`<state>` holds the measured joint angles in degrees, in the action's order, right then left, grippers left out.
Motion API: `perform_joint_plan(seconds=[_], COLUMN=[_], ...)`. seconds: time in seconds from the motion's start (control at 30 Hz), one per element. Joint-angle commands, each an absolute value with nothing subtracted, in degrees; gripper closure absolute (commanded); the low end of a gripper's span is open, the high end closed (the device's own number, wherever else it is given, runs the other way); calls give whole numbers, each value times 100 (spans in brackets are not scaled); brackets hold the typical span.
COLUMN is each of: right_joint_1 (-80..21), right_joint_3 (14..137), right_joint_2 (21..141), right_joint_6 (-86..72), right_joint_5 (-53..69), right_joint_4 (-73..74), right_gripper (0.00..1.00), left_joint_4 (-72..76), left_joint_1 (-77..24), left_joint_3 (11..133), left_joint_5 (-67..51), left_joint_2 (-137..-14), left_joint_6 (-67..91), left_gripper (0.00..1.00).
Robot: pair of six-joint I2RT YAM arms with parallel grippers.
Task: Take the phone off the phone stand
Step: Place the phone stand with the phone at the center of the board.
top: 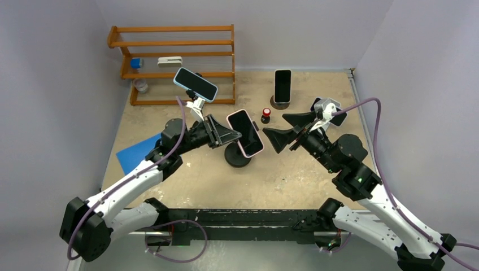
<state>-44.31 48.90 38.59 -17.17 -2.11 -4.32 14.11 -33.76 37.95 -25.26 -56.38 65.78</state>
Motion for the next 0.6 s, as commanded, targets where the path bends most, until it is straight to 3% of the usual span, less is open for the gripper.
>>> perform_joint_plan(seconds=[0.0,0.57], right_joint_1=[-4439,-4440], right_joint_3=[5069,4969], right_joint_2=[3738,3691], right_joint_6=[-1616,-1539], right_joint_5=[-330,-428], right_joint_4=[-479,-437], right_gripper=[4,4], left_joint_4=[3847,4421], left_joint_1=[-3353,-3346], left_joint_3=[4290,4018], left_joint_5=[-3007,-3840], left_joint_2=[-5956,-6805], left_joint_6=[7033,7310], left_gripper=[100,100])
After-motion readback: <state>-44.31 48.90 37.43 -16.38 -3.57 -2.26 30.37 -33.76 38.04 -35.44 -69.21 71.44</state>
